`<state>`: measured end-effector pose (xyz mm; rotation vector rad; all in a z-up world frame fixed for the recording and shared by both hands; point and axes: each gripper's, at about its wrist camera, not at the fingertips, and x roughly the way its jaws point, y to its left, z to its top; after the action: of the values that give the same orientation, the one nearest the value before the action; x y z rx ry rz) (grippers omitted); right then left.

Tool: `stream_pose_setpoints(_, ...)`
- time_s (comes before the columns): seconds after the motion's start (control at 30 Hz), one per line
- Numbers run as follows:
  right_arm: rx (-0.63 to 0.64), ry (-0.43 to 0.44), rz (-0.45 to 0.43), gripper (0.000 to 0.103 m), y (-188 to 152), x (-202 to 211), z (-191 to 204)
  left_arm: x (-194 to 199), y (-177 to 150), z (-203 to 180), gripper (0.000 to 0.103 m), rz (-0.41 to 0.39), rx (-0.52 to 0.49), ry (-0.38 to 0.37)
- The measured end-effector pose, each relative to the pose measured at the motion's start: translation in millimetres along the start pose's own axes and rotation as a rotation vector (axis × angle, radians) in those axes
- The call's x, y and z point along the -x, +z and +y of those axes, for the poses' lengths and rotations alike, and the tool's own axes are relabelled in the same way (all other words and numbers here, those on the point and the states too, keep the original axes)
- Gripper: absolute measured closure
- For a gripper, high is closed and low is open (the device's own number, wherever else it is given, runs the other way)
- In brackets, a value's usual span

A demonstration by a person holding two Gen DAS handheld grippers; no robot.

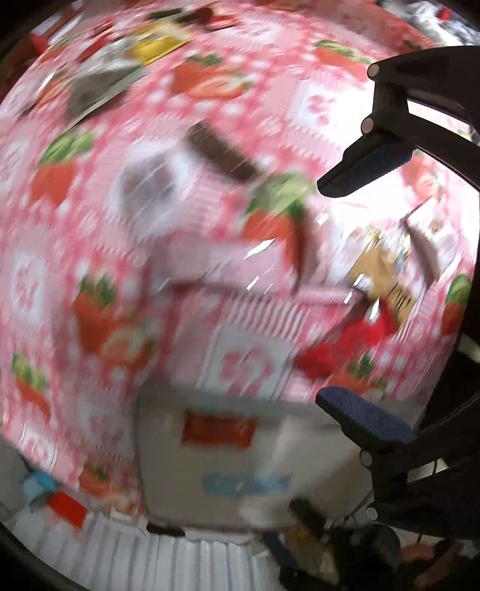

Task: Organize snacks
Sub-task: 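Carry the blue and red packets into the white tray and release both, then grasp the gold packet with the left gripper while the right grasps the white cranberry packet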

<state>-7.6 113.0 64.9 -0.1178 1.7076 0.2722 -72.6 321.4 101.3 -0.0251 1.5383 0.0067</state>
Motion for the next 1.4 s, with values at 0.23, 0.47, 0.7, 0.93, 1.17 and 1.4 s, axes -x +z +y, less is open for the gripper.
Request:
stream_pose_setpoints(0.23, 0.103, -0.058, 0.061, 0.000, -27.1, -28.2, 9.8, -3.0, -2.9, -15.5, 0.024, 0.020, -0.032, 0.007)
stream_pose_setpoints(0.47, 0.170, -0.086, 0.080, 0.000, -20.9, -51.4, 41.3, -0.8, -8.5, -24.3, 0.024, 0.032, -0.051, 0.011)
stream_pose_setpoints(0.7, 0.046, -0.120, 0.098, 0.000, -11.4, -66.0, 14.7, -2.3, -13.0, -39.5, 0.023, 0.048, -0.083, 0.008)
stream_pose_setpoints(0.93, -0.157, -0.107, 0.126, 0.000, -27.3, -70.7, -57.5, -2.7, -9.7, -63.1, 0.023, 0.047, -0.128, -0.007)
stream_pose_setpoints(1.17, -0.285, -0.077, 0.057, 0.000, -47.6, -49.5, -110.9, -2.5, -5.0, -94.1, 0.023, 0.046, -0.191, -0.027)
stream_pose_setpoints(1.4, -0.324, 0.011, 0.066, 0.000, -104.6, -41.3, -112.6, -5.6, -12.9, -134.4, 0.023, 0.061, -0.299, -0.058)
